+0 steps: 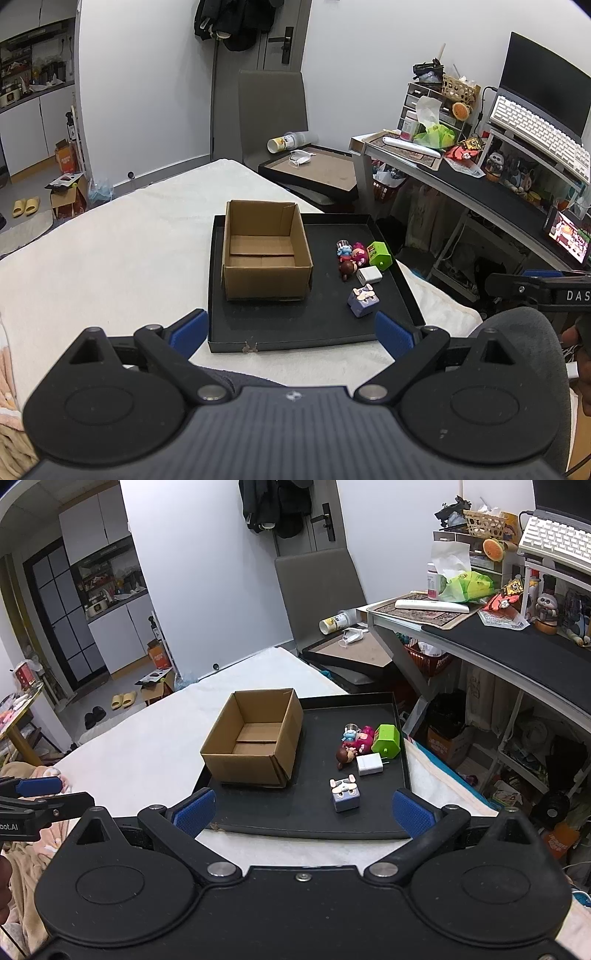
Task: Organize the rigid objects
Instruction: 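Move the right gripper toward the lavender cube figure while the left gripper approaches the box wall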
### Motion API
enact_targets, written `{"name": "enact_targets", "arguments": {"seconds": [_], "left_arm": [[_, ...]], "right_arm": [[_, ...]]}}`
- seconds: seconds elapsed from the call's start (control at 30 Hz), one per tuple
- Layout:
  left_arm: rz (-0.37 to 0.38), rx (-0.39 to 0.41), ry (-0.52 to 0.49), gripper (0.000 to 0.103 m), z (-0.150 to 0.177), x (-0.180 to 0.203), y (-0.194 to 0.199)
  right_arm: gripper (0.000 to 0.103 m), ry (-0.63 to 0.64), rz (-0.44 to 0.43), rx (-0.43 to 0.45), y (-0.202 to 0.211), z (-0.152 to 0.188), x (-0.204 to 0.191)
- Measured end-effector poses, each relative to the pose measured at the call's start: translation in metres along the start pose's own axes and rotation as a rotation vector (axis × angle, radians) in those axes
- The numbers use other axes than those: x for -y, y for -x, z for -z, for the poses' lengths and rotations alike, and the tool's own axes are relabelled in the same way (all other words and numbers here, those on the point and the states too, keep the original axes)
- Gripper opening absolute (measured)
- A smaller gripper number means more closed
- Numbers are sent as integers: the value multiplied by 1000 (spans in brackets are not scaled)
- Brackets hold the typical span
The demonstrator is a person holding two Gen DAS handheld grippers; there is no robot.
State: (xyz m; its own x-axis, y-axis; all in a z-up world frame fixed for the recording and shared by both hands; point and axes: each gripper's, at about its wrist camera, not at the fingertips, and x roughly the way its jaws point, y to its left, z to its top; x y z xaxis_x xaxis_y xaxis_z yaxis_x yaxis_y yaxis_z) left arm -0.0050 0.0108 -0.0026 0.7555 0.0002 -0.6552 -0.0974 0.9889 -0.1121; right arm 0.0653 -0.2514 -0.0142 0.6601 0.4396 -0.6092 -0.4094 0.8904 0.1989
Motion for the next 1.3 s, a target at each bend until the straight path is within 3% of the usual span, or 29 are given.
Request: {"name": "enact_targets", "arguments": {"seconds": [0.47, 1.3], "left_arm": [[-21, -27, 21, 96, -10, -11, -26], [-60, -122, 100, 96, -33, -46, -108]], "right_arm": [[103, -5, 0, -38, -27, 0, 5], [103, -72, -3, -186, -117, -15, 37]]}}
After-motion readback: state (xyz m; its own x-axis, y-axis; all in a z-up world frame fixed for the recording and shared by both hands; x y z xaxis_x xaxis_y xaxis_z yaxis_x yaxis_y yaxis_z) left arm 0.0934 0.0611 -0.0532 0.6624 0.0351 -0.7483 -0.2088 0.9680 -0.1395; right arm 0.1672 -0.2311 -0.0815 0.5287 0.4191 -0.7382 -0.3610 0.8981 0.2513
